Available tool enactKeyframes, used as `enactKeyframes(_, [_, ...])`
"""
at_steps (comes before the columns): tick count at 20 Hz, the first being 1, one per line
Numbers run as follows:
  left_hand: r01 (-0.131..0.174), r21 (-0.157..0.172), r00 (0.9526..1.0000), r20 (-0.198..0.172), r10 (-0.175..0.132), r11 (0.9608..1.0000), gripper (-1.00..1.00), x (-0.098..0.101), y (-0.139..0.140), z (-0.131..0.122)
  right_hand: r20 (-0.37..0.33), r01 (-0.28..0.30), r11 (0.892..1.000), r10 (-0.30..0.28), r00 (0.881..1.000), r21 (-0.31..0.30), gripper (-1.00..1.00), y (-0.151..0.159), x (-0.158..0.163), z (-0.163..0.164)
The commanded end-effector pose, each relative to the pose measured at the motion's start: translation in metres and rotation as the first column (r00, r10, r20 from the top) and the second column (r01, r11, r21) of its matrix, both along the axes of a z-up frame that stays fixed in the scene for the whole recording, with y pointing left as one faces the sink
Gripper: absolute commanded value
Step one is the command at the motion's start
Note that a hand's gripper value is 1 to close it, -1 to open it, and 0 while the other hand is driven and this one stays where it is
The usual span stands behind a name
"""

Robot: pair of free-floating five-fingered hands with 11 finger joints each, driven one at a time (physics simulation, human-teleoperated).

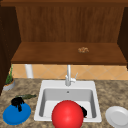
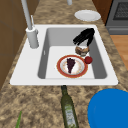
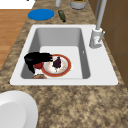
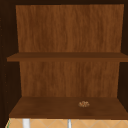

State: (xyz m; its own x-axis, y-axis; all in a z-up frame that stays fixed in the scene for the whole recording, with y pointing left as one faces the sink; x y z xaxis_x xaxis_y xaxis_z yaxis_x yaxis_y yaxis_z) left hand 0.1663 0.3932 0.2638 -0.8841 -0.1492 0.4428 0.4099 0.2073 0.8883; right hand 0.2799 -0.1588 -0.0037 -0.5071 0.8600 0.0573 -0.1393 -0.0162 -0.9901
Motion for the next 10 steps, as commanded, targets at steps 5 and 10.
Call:
enactKeyframes(5, [0.0, 0.0, 1.0, 0.0, 0.0, 1.0, 0.0, 0.0, 0.0, 0.0, 0.096, 0.081, 0.992, -0.091, 0.991, 0.096, -1.0, -0.022, -0.037, -0.022])
enactKeyframes(10, [0.0, 0.0, 1.0, 0.0, 0.0, 1.0, 0.0, 0.0, 0.0, 0.0, 0.175, 0.179, 0.975, -0.201, 0.964, 0.131, -1.0, -0.018, -0.034, -0.011])
